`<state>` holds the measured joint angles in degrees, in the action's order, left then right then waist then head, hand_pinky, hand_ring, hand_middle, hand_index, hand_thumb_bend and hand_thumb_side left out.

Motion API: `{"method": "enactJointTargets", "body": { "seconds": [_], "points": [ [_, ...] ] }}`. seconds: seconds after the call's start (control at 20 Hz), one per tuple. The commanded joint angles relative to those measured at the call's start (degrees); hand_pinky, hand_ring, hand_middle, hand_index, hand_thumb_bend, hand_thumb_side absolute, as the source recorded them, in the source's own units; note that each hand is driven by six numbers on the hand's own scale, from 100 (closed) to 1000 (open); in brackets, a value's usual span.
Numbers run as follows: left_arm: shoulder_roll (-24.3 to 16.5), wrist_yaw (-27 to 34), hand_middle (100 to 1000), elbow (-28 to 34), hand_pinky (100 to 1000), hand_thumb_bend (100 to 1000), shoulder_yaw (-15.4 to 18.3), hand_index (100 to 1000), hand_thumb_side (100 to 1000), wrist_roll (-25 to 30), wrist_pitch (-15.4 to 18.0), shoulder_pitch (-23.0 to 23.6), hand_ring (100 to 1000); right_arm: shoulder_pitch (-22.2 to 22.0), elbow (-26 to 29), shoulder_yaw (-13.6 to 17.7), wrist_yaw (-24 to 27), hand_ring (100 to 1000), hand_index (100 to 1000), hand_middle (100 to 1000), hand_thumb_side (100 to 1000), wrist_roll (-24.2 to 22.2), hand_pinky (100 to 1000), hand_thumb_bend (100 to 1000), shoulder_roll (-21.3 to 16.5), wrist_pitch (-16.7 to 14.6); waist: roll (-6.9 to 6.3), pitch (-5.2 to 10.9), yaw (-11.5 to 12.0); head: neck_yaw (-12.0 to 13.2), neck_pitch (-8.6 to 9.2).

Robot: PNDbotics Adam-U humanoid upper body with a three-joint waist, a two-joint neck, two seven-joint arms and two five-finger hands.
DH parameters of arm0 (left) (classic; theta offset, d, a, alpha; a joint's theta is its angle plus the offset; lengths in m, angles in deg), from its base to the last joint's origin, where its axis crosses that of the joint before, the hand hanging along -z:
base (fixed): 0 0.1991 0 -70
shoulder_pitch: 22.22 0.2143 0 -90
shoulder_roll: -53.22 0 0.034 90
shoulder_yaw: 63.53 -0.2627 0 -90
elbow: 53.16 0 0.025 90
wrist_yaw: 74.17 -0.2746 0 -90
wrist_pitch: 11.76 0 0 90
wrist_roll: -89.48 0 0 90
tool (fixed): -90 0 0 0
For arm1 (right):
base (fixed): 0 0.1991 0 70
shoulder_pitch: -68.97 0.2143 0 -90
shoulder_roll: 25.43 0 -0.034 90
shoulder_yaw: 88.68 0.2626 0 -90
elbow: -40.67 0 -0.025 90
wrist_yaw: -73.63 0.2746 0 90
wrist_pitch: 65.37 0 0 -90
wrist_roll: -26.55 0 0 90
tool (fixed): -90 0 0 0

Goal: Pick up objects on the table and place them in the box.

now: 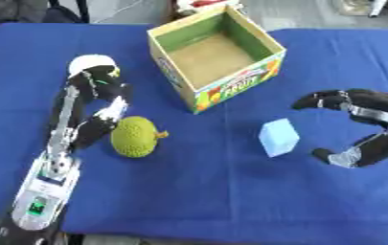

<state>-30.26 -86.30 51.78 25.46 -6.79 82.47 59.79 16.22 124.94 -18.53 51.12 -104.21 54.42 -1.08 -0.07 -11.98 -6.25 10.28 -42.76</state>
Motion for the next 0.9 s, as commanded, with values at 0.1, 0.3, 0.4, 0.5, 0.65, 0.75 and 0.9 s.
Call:
{"method": "enactJointTargets", "body": {
  "seconds": [0.1,0.3,0.4,0.5,0.65,0.75,0.9],
  "points": [
    [-1.08,0.13,572,0.73,557,354,-0.09,768,421,0.22,0.08,-0.13,555,1.88,-0.87,0.07,-0.82,934,964,903,406,-3.67,878,281,-1.52,-3.15,0.08,1.03,0.05,0.03,-0.01],
    [-1.06,0.18,572,0.71,557,354,-0.17,768,422,0.31,0.09,-0.12,554,2.81,-2.70,0.00,-1.52,935,965,905,410,-4.00,891,279,-0.65,-3.30,0.09,1.10,0.08,0.01,-0.02],
    [-1.04,0.19,572,0.70,557,353,-0.17,768,422,0.34,0.09,-0.07,554,3.19,-3.64,0.09,-2.01,938,965,910,412,-4.07,897,276,0.04,-3.33,0.07,1.12,0.13,0.04,-0.02],
    [-1.04,0.19,572,0.69,557,353,-0.17,768,422,0.35,0.09,-0.04,554,3.59,-4.45,0.00,-2.43,937,965,909,415,-4.11,898,274,0.63,-3.53,0.06,1.14,0.17,0.00,-0.06],
    [-1.03,0.23,572,0.69,557,354,-0.21,768,422,0.40,0.10,-0.04,554,4.30,-5.78,-0.49,-3.03,937,965,909,423,-4.56,902,269,1.43,-3.89,0.09,1.13,0.27,-0.03,-0.11],
    [-1.01,0.30,571,0.66,557,353,-0.24,768,423,0.44,0.09,-0.01,554,4.69,-6.57,-0.77,-3.39,937,965,909,425,-4.85,902,267,1.87,-4.19,0.10,1.12,0.33,-0.04,-0.17],
    [-1.01,0.38,571,0.66,557,353,-0.26,768,422,0.47,0.10,-0.02,553,5.15,-7.73,-0.98,-3.96,936,964,909,431,-5.18,902,265,2.51,-4.53,0.09,1.10,0.41,-0.06,-0.24]
  ]
}}
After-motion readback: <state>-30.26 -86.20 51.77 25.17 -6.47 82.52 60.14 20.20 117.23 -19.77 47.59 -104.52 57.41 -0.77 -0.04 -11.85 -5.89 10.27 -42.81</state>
